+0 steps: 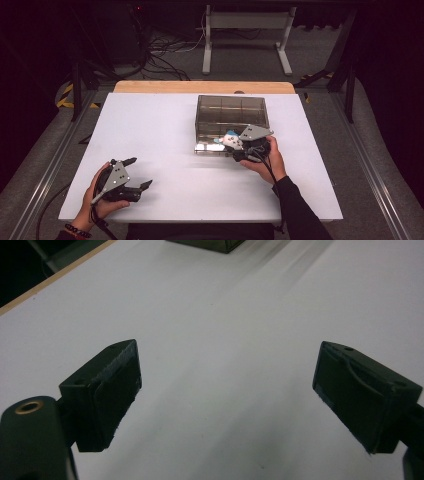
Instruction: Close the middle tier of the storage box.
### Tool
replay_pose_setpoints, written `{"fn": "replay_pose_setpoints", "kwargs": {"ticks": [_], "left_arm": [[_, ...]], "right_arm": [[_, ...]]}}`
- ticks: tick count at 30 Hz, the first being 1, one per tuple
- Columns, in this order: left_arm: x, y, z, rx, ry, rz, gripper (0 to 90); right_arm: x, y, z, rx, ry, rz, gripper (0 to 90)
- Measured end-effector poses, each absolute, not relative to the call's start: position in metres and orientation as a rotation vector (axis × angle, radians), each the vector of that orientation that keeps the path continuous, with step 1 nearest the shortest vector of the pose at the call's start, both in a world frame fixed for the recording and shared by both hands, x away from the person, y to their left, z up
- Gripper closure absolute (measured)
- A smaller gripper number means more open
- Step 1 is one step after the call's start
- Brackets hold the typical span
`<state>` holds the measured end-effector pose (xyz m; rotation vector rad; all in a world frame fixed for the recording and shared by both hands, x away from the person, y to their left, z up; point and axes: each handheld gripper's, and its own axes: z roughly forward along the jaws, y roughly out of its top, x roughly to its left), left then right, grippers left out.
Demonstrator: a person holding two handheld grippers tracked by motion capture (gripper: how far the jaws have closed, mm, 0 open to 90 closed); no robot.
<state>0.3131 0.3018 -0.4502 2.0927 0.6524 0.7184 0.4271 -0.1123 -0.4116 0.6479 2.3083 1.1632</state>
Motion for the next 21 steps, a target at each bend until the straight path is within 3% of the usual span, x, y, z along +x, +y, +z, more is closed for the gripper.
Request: {"fn": "replay_pose_setpoints", "kwargs": {"ticks": [16,21], "left_arm": [[0.3127,0.3025,-0.4498,2.094,0.651,0.721,13.6],[0.3126,0.3028,-0.4497,2.094,0.652,0.723,13.5]], "right_arm": [[0.426,-0.1121,-0.4112,0.655,2.302,1.157,34.4],[0.4236,-0.1137,-0.4094,0.649,2.293,1.168,37.9]]}}
